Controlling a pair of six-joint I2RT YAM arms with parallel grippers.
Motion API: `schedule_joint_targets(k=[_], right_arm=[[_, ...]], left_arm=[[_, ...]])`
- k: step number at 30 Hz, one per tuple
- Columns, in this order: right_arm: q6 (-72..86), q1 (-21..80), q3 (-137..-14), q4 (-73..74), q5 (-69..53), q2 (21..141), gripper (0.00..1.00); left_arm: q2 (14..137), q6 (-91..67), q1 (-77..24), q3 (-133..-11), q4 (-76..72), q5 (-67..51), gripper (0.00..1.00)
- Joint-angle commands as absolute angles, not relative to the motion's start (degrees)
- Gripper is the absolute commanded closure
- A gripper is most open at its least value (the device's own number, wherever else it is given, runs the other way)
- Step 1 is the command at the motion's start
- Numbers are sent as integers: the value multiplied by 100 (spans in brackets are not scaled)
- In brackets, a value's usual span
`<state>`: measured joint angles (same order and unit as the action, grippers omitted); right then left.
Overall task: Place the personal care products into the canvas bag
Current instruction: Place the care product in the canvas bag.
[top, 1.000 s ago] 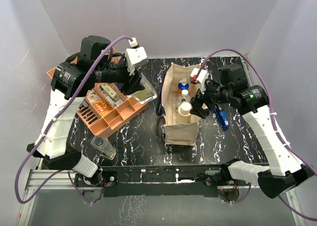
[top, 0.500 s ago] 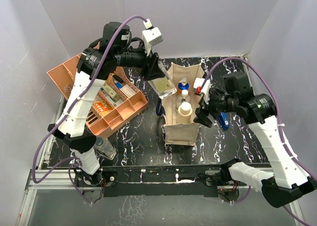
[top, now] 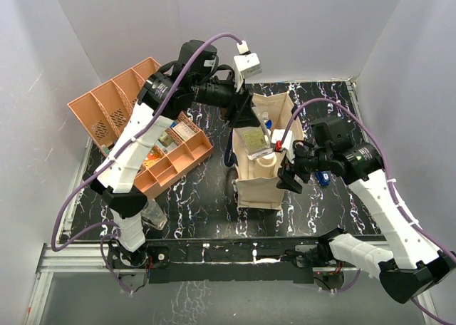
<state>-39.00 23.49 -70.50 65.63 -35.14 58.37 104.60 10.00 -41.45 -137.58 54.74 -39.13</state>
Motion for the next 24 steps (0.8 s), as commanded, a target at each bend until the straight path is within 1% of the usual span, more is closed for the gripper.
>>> schedule_joint_targets(k=[1,3,5,11,16,18,24], right_arm=[[-4030,2448,-6871,6052,-3604,5692,34],[-4028,2493,-6808,5944,-3588,5701,38],[-4032,2541,-6777,5887,-3588,5725,45],[-4073,2660,-6775,5939,-3508,5719,74],[-4069,2671,-6776,6032,-3450,5620,90],[-4041,2669,-6768,6054,-3425,5562,92],[-3982,2672,-6765,6047,-3392,5466,92]], left_arm=[[10190,795,-4161,-13646,4709,-4364,100],[10189,791,-4169,-13520,4671,-4430,100],[10181,812,-4183,-13376,4646,-4495,100],[10015,958,-4196,-12719,4424,-4636,100],[9883,953,-4241,-12271,4223,-4726,100],[9852,941,-4290,-12132,4149,-4729,100],[9826,1072,-4415,-11844,4071,-4725,100]])
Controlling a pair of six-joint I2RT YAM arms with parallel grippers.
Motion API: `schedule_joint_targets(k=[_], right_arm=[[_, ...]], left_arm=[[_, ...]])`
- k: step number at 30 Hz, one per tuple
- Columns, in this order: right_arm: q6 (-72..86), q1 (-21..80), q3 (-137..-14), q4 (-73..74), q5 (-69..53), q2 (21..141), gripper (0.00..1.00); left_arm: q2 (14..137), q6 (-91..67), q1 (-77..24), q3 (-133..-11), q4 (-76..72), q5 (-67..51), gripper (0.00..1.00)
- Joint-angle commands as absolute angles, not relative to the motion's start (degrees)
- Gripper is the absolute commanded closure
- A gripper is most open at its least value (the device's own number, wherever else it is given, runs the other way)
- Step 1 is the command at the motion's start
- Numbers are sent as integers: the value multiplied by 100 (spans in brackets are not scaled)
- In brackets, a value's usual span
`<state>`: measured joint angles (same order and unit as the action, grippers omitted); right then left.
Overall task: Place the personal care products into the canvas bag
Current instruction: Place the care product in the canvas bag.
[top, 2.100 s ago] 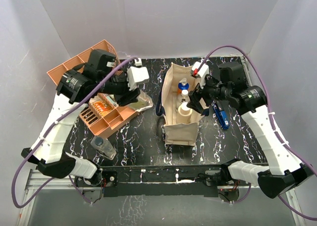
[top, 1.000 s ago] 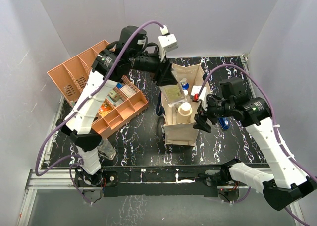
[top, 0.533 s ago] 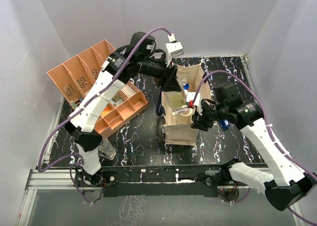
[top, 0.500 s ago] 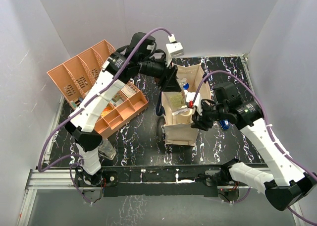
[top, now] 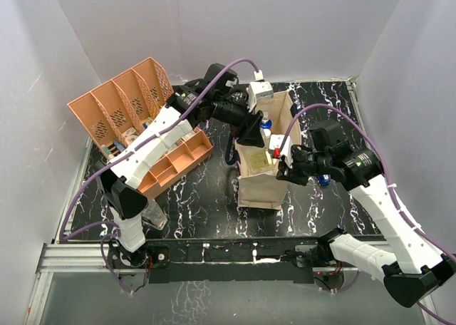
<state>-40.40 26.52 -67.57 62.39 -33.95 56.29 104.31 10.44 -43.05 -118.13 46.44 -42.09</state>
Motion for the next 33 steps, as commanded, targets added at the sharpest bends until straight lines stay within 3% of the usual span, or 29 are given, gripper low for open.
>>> schedule_joint_targets(k=[1,33], right_arm=[[-3974,2669,-6760,6047,-3389,5452,92],[-3889,2680,-6217,5585,-3542,4966,92]], left_arm=[[9839,1097,-4444,-11813,4063,-4701,100],[10782,1421,-4780,-11431,3811,-4048,100]])
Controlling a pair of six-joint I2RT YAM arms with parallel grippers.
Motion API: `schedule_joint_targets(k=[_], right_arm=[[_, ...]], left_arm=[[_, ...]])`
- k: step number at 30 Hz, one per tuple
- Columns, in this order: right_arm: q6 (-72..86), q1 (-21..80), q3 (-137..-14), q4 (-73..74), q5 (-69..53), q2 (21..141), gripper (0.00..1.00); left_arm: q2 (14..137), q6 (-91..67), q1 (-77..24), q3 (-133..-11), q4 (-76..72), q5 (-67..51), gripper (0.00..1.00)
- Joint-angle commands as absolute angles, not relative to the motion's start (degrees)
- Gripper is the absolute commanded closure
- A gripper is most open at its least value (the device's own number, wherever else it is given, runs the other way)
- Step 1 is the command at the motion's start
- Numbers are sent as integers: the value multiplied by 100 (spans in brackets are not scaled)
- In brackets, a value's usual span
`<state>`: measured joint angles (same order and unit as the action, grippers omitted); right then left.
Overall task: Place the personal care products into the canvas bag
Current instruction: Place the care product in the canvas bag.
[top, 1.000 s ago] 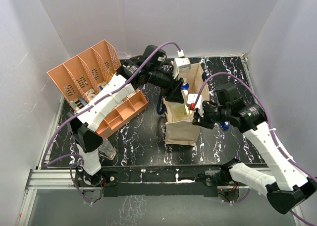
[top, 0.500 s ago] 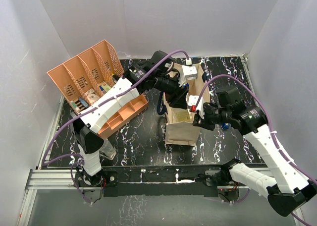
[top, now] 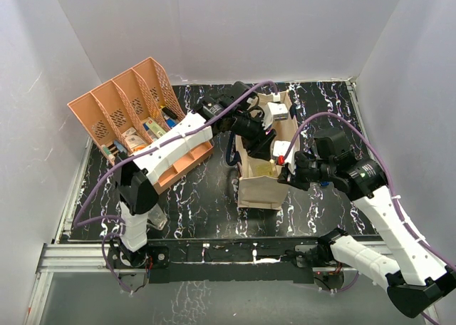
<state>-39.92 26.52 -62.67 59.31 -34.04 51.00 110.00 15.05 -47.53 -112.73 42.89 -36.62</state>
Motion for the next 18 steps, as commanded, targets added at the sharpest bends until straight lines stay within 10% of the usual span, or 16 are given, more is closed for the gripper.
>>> schedule_joint_targets(k=[1,18], right_arm=[[-3868,2674,-6202,5562,-3535,4958,92],[-3806,2679,-6161,5397,-3602,4965,92]], left_arm=[[10809,1465,-4788,-11419,3818,-4044,100],[11227,2137,-5047,-11327,4031,-3825,100]])
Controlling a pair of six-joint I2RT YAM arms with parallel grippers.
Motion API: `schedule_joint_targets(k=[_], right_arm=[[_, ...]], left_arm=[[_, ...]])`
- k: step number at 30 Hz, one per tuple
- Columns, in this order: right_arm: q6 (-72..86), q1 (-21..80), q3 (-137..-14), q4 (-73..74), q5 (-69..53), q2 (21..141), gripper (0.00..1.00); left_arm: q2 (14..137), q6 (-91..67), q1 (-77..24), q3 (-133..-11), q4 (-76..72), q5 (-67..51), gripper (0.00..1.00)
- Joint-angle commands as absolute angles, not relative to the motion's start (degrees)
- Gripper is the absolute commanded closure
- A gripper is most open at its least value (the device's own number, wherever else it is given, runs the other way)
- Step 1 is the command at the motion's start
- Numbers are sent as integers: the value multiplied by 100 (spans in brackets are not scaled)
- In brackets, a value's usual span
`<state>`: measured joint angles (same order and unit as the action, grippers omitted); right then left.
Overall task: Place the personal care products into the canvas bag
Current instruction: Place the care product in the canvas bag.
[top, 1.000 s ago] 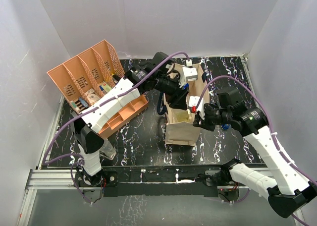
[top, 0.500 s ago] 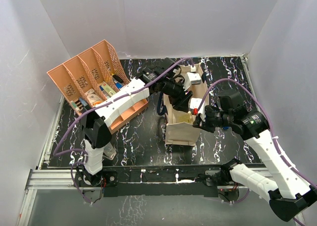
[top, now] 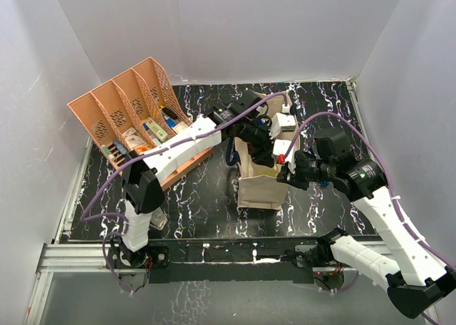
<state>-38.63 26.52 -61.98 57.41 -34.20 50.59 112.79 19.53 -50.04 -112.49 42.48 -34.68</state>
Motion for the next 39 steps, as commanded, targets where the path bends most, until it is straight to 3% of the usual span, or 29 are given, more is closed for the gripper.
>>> schedule_joint_targets(k=[1,23,39], right_arm=[[-3806,2673,-6161,5389,-3603,4964,92],[-3740,2678,-6019,5300,-3700,4930,92],[-3781,2681,-5954,5341,-3648,4869,92]], left_arm=[[11254,2189,-5055,-11333,4054,-3835,100],[11694,2511,-5300,-11324,4281,-3798,100],[11444,2434,-5300,-11371,4309,-3875,42]])
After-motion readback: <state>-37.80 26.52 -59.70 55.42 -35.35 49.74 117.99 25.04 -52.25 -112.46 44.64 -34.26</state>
